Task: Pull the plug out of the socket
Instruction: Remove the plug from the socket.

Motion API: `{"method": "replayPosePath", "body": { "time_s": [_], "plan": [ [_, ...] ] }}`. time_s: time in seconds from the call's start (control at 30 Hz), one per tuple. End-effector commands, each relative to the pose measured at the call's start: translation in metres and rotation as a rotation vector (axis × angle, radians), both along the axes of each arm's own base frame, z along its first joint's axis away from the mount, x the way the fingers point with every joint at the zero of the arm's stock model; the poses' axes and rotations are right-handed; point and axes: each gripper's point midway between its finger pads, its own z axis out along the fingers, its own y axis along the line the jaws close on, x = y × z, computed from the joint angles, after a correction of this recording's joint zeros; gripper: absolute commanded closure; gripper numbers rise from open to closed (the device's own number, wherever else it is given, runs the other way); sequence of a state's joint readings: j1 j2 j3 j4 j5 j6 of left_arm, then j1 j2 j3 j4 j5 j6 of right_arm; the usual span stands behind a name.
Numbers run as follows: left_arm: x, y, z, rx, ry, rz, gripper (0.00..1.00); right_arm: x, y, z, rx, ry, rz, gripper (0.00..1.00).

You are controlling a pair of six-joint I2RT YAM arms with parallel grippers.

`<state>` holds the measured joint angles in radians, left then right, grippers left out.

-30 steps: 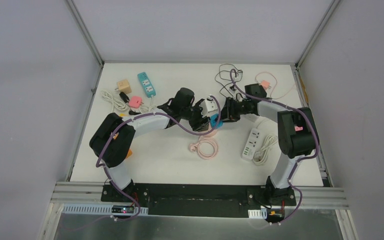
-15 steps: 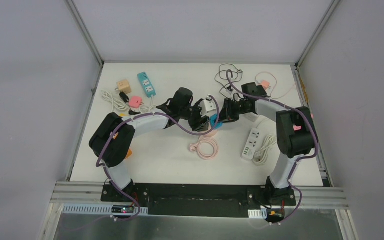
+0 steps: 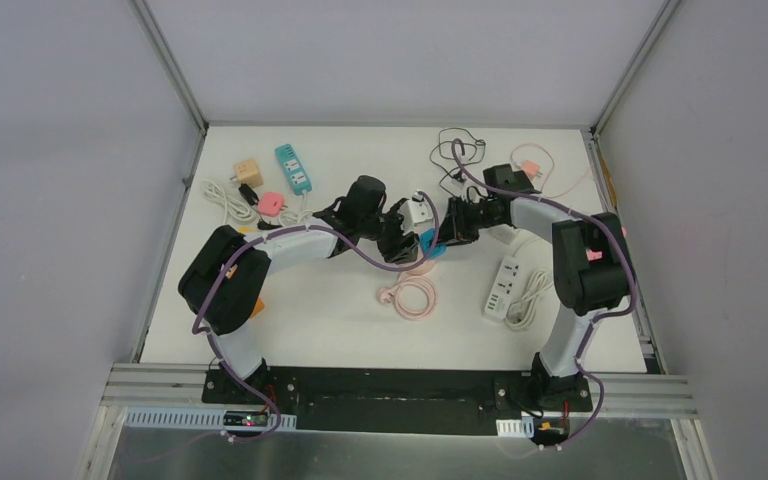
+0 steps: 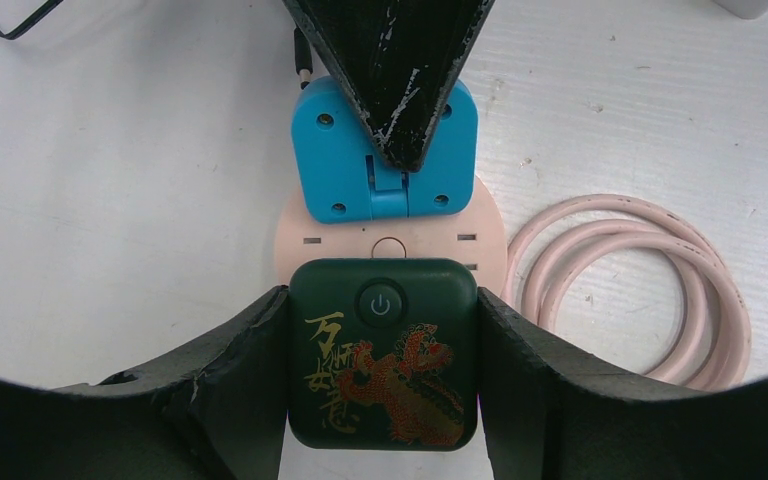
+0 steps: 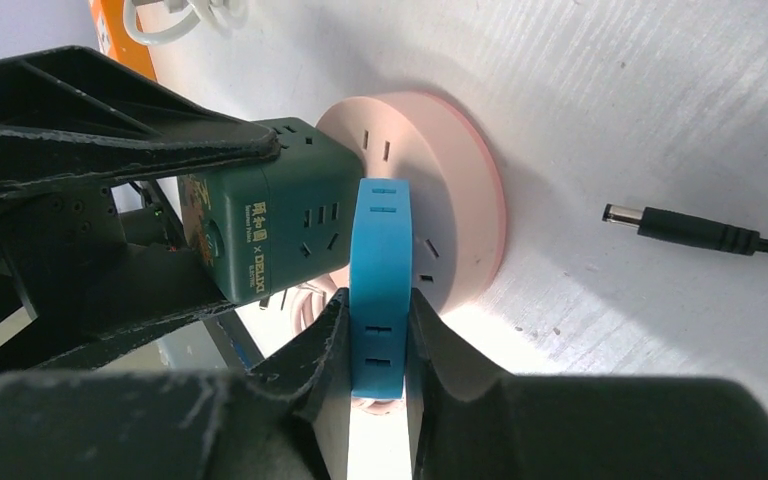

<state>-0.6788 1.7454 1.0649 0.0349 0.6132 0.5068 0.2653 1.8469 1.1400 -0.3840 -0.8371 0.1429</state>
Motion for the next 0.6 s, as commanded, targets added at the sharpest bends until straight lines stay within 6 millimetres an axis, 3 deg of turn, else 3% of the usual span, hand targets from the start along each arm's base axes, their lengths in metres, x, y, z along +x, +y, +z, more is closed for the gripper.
{"method": "replayPosePath", "body": {
  "time_s": [0.0,0.17,0.3,0.47,0.57],
  "plan": [
    [-0.02,0.01,-0.027,0.054,0.104,-0.027,1.0,0.014,-0.004,0.004,0.039,0.013,-0.074,1.0],
    [-0.02,0.01,-0.026,0.053,0.103,-0.029,1.0,0.029,-0.033,-0.02,-0.093,0.028,-0.245,1.0],
    [-0.021,0.01,-0.027,0.056,0.107,-0.03,1.0,0.023,-0.024,-0.019,-0.066,0.043,-0.195,1.0],
    [-0.021,0.01,-0.027,0.055,0.105,-0.033,1.0,0.006,0.0,0.005,0.125,0.071,-0.036,1.0],
    [-0.022,0.009,-0.028,0.056,0.109,-0.035,1.0,0.009,-0.006,0.001,0.031,-0.024,-0.032,1.0]
  ]
}}
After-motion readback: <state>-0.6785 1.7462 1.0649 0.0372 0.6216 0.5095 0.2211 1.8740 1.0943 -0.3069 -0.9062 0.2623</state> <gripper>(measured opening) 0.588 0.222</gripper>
